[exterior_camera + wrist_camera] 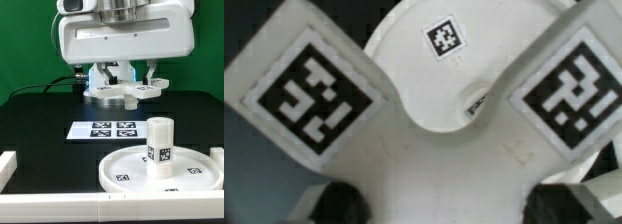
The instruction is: Assemble round table
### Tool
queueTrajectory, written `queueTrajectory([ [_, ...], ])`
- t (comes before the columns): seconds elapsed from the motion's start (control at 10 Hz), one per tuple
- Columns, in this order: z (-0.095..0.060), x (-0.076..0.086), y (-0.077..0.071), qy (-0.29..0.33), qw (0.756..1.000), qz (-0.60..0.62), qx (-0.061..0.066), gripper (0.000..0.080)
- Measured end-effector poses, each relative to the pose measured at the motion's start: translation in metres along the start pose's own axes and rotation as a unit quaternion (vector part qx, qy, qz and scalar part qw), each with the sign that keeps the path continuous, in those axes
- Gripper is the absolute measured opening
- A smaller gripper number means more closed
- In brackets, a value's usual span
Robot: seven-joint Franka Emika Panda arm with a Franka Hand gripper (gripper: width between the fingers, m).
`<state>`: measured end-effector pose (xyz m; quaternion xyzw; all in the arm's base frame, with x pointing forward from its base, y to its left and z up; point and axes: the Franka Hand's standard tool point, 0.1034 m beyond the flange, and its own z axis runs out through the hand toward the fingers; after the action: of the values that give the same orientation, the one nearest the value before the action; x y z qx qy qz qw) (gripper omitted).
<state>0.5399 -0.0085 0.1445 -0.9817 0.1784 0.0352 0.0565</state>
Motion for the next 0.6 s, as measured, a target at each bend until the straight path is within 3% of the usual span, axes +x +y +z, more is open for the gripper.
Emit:
queueTrajectory([
  [0.1,-0.001,0.0,-0.002,0.0,1.0,0.003,0.0,0.044],
  [0.3,-0.006,0.012,-0.023,0.01,1.0,-0.004,0.003,0.044],
  [0.6,-0.001,0.011,-0.036,0.008,1.0,-0.004,0.002,0.044],
])
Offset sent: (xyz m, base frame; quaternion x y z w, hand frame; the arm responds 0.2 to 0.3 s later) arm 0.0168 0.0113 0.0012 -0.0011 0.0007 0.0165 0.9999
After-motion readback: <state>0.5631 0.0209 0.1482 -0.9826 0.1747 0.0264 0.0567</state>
